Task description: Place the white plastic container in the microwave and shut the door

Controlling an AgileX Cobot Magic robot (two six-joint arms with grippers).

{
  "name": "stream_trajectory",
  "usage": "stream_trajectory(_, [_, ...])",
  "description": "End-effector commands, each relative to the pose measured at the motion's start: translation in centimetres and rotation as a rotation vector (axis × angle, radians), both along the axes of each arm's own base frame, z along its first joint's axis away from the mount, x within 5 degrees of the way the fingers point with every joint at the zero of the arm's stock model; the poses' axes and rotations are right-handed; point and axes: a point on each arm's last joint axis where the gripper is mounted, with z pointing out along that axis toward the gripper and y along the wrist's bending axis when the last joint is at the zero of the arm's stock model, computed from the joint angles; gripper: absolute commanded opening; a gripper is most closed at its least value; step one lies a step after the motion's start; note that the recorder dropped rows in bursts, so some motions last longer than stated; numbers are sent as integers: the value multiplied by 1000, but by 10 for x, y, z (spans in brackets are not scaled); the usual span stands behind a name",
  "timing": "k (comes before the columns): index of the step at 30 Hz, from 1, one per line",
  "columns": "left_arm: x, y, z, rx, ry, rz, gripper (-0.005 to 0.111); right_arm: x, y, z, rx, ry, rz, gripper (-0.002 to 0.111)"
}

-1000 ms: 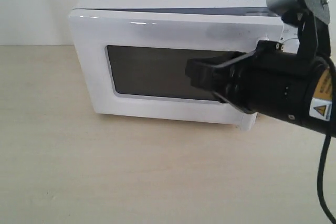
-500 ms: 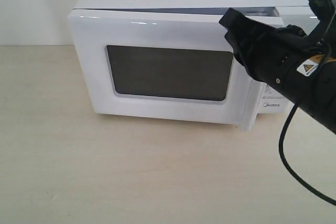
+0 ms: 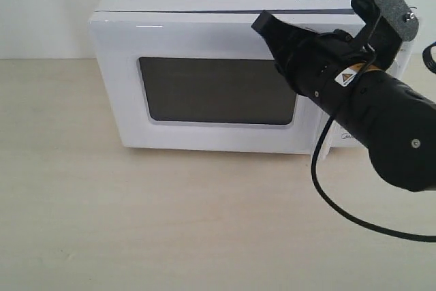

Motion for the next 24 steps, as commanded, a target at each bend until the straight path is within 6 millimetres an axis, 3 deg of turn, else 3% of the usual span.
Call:
stream_trajectory(1, [-2, 0, 0, -6, 10, -3, 4, 10, -1, 1, -10, -9, -47, 1])
stream_trajectory(17, [-1, 0, 0, -8, 7, 0, 4, 14, 0, 6, -75, 11, -69, 1])
stream_trajectory(19, [-1, 0, 0, -8, 7, 0, 4, 9, 3, 12, -110, 12, 3, 1])
stream_trajectory(24, [-1, 0, 0, -8, 7, 0, 4, -22, -4, 55, -287, -67, 183, 1])
